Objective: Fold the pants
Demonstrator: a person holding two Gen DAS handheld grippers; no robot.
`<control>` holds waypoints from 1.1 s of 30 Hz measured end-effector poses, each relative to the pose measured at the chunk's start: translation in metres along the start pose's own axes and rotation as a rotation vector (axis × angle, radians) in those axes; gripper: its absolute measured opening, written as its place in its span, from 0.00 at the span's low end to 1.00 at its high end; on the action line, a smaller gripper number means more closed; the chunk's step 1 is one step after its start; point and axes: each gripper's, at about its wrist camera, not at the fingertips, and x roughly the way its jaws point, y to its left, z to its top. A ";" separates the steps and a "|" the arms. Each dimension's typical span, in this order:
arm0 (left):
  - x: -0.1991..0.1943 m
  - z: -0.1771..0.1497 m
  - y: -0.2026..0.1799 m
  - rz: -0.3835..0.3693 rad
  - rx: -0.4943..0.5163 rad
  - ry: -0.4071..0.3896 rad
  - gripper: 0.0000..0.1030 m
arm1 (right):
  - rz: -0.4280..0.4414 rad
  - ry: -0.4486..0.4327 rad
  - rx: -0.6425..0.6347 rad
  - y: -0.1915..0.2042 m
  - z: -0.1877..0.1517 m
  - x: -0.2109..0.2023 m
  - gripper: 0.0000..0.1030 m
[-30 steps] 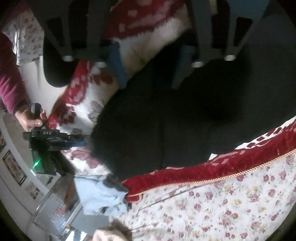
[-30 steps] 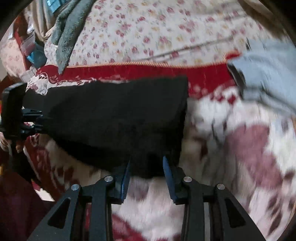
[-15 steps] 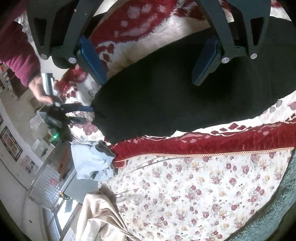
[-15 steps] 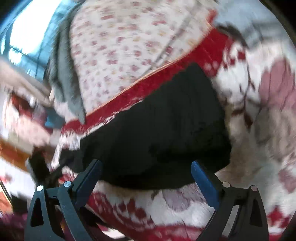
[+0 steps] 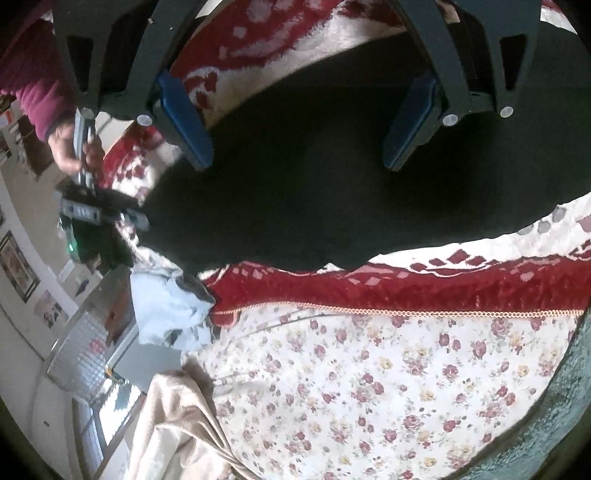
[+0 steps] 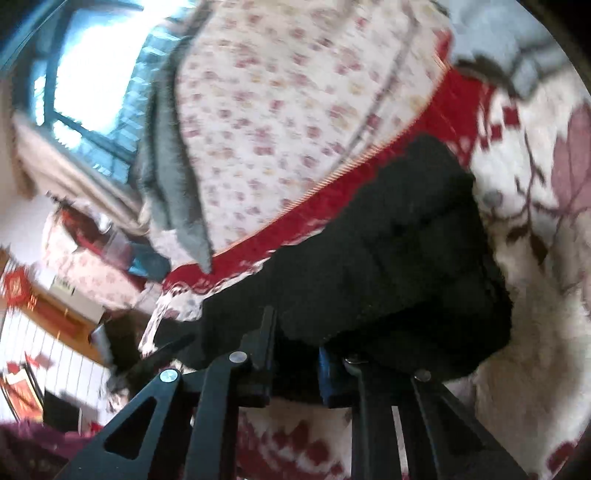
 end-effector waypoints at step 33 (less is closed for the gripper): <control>0.159 0.109 0.063 -0.162 -0.216 0.217 0.94 | -0.105 0.074 0.110 -0.028 0.054 0.104 0.56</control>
